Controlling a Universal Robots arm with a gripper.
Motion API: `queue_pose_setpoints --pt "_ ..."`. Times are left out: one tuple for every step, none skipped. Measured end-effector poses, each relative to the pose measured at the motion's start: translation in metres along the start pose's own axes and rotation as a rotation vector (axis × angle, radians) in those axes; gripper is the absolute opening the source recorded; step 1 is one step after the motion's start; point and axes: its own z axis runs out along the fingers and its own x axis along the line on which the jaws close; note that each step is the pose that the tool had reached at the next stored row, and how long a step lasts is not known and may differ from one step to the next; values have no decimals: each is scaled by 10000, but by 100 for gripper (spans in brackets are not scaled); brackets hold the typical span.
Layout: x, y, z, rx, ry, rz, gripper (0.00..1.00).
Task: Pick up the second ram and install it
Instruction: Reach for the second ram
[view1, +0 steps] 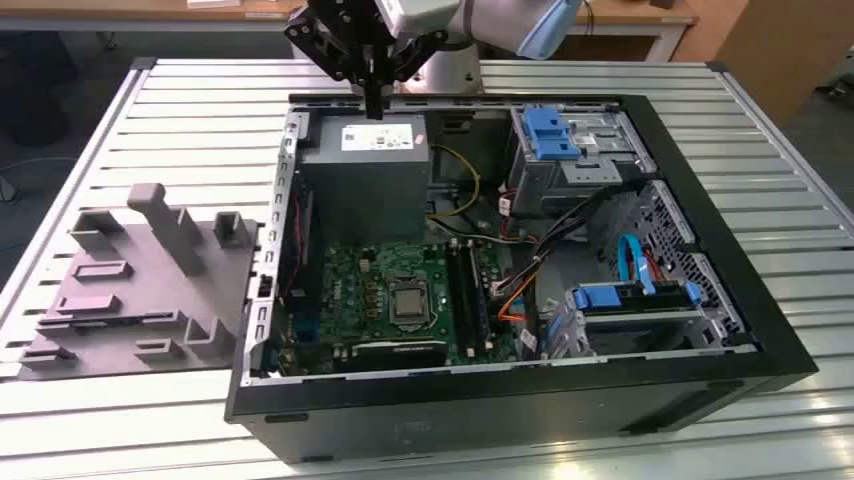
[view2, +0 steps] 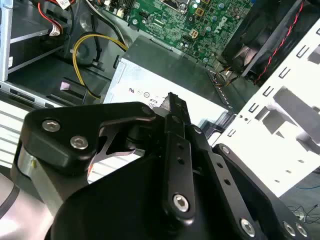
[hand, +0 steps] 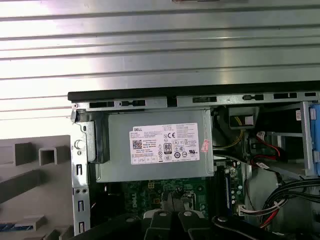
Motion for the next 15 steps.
queue_pose_setpoints --pt "0 0 0 0 0 0 11" --pt "0 0 0 1 0 0 11" --pt "0 0 0 0 0 0 11" --pt "0 0 0 0 0 0 11" --pt "0 0 0 0 0 0 11" --pt "0 0 0 0 0 0 11" --pt "0 0 0 0 0 0 11" --pt "0 0 0 0 1 0 11" --pt "0 0 0 0 0 0 11" --pt "2 0 0 1 0 0 11" --pt "5 0 0 1 0 1 11" --pt "9 0 1 1 0 1 11" --pt "18 -2 1 0 0 1 11" --pt "27 -2 1 1 0 1 11" --pt "37 -3 1 1 1 0 11"
